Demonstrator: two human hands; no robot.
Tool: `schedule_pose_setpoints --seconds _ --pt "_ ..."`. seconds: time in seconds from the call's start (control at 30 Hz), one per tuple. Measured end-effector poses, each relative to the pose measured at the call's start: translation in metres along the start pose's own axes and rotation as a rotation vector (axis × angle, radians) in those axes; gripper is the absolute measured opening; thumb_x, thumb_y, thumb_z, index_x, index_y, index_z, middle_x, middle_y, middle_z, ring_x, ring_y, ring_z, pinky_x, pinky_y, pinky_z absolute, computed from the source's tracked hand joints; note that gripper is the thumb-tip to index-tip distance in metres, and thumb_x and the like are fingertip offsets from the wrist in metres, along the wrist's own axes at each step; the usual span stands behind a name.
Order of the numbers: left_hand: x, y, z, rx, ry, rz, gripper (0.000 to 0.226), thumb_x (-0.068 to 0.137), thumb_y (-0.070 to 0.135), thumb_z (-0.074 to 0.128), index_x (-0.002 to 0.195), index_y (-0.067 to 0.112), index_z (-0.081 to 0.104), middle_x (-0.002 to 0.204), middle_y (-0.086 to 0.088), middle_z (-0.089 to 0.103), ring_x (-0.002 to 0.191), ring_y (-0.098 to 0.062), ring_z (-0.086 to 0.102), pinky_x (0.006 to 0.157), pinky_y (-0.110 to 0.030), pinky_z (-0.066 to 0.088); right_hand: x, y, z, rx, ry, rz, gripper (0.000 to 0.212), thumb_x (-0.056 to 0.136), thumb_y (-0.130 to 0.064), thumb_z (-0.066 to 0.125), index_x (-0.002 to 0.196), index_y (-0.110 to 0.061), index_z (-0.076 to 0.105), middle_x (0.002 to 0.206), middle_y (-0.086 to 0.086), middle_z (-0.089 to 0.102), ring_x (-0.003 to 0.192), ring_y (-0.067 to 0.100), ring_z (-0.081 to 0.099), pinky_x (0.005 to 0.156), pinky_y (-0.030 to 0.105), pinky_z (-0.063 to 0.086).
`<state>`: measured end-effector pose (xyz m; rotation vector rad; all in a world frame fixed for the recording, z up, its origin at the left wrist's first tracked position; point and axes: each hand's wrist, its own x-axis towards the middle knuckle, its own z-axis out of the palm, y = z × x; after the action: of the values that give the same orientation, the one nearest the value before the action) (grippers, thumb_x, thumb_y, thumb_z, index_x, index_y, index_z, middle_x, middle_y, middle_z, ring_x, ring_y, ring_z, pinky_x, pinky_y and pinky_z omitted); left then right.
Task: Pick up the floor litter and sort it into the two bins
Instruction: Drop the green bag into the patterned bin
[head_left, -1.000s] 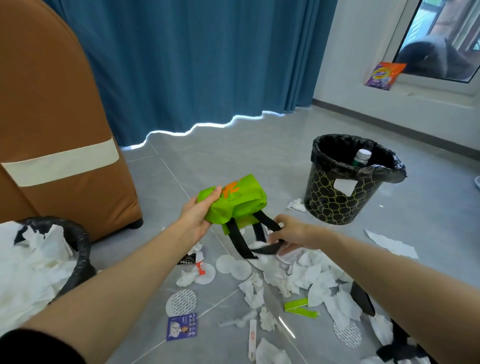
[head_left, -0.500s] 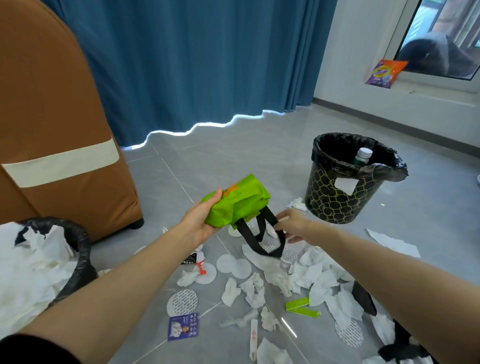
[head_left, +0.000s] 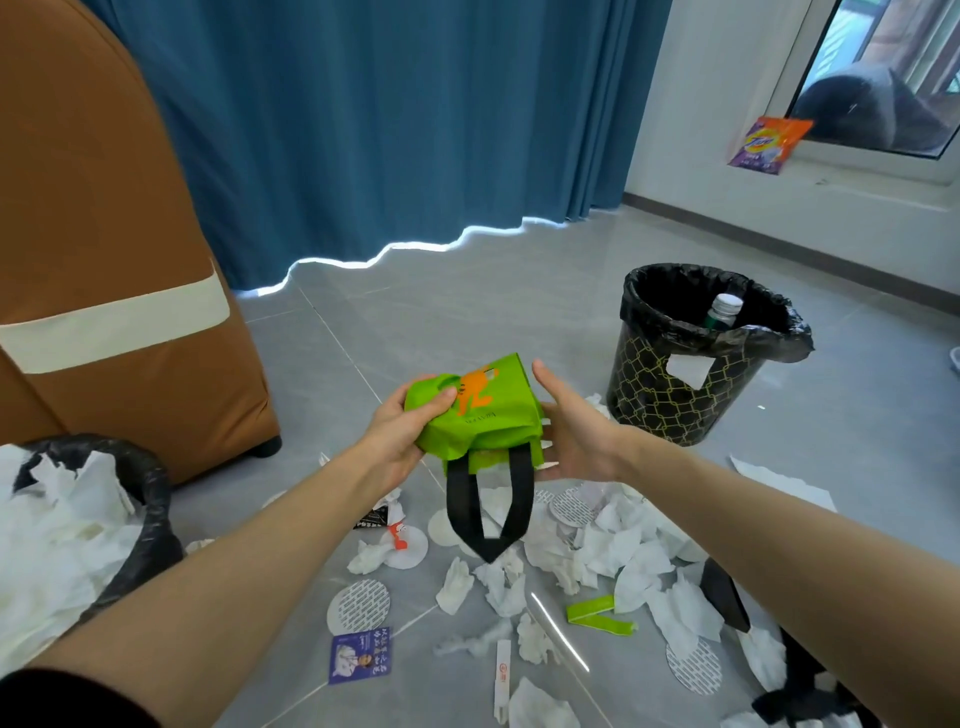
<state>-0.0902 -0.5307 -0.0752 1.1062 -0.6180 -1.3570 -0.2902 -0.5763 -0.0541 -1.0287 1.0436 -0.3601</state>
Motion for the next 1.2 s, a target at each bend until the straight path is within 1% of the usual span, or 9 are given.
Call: schedule_pose_setpoints --seconds 0.13,0.2,0.3,0.47,0.57,0.73,0.87,1.03,1.2 --pt "-0.003 -0.001 0.007 0.136 0.088 0.116 0.036 0.079 0.008 0.071 0.106 0.024 0.055 0.097 -0.001 0.063 0.082 -0.016 0.064 0.056 -0.023 0.057 -0.005 -0.010 0.007 -0.037 -0.017 -0.011 0.052 0.082 -0.059 0.055 0.118 -0.021 0.060 0.115 0.003 0.065 0.100 0.020 0.064 0.083 0.036 0.054" --pt "-0.002 -0.004 0.015 0.174 0.095 0.155 0.038 0.076 0.008 0.074 0.103 0.026 0.055 0.101 -0.004 0.063 0.087 -0.021 0.064 0.063 -0.029 0.058 -0.005 -0.011 0.008 -0.088 0.000 -0.032 0.038 0.085 -0.042 0.062 0.118 -0.020 0.060 0.114 0.001 0.066 0.095 0.014 0.065 0.072 0.029 0.056" --pt "0.000 -0.004 0.034 0.241 0.085 0.212 0.039 0.073 0.009 0.077 0.095 0.033 0.055 0.108 -0.006 0.061 0.094 -0.023 0.063 0.081 -0.039 0.056 -0.005 -0.016 -0.002 -0.001 0.097 -0.084 0.041 0.086 -0.024 0.067 0.124 -0.015 0.055 0.120 0.006 0.065 0.100 0.016 0.065 0.064 0.027 0.059" --pt "0.003 0.007 0.078 0.276 -0.014 0.151 0.039 0.089 0.023 0.063 0.124 0.032 0.049 0.131 0.005 0.049 0.105 -0.011 0.052 0.093 -0.044 0.047 -0.020 -0.037 -0.031 0.102 0.353 -0.244 0.043 0.086 -0.008 0.065 0.124 -0.012 0.046 0.125 0.008 0.059 0.088 0.017 0.063 0.054 0.027 0.057" --pt "0.013 0.016 0.105 0.251 -0.032 0.095 0.045 0.094 0.027 0.054 0.137 0.028 0.042 0.141 0.002 0.040 0.122 -0.015 0.041 0.102 -0.045 0.040 -0.035 -0.061 -0.064 0.215 0.518 -0.433 0.046 0.085 -0.003 0.065 0.123 -0.015 0.043 0.126 0.008 0.056 0.100 0.025 0.061 0.072 0.036 0.054" --pt "0.023 0.019 0.141 0.244 -0.110 0.081 0.040 0.095 0.026 0.051 0.135 0.026 0.045 0.124 0.006 0.047 0.115 -0.013 0.042 0.101 -0.041 0.041 -0.050 -0.091 -0.106 0.197 0.752 -0.657 0.052 0.085 -0.002 0.065 0.129 -0.014 0.040 0.115 0.006 0.055 0.102 0.022 0.056 0.081 0.034 0.050" --pt "0.040 0.015 0.170 0.215 -0.148 0.083 0.036 0.096 0.025 0.050 0.132 0.027 0.048 0.124 0.008 0.048 0.115 -0.015 0.048 0.100 -0.038 0.043 -0.038 -0.093 -0.144 0.053 0.996 -0.769 0.053 0.083 -0.010 0.069 0.127 -0.019 0.040 0.119 0.003 0.055 0.113 0.024 0.054 0.098 0.038 0.045" --pt "0.061 0.012 0.190 0.193 -0.161 0.093 0.027 0.096 0.026 0.049 0.123 0.028 0.054 0.131 0.005 0.051 0.112 -0.016 0.053 0.092 -0.033 0.045 -0.016 -0.090 -0.181 -0.075 1.208 -0.796 0.054 0.087 -0.014 0.064 0.132 -0.026 0.037 0.132 0.007 0.047 0.123 0.027 0.043 0.106 0.046 0.036" --pt "0.087 -0.003 0.195 0.174 -0.156 0.082 0.026 0.096 0.025 0.049 0.122 0.027 0.055 0.134 0.004 0.051 0.114 -0.016 0.055 0.092 -0.033 0.046 0.007 -0.087 -0.215 -0.364 1.253 -0.584 0.064 0.092 -0.013 0.056 0.144 -0.029 0.022 0.144 0.010 0.033 0.134 0.032 0.026 0.110 0.045 0.024"
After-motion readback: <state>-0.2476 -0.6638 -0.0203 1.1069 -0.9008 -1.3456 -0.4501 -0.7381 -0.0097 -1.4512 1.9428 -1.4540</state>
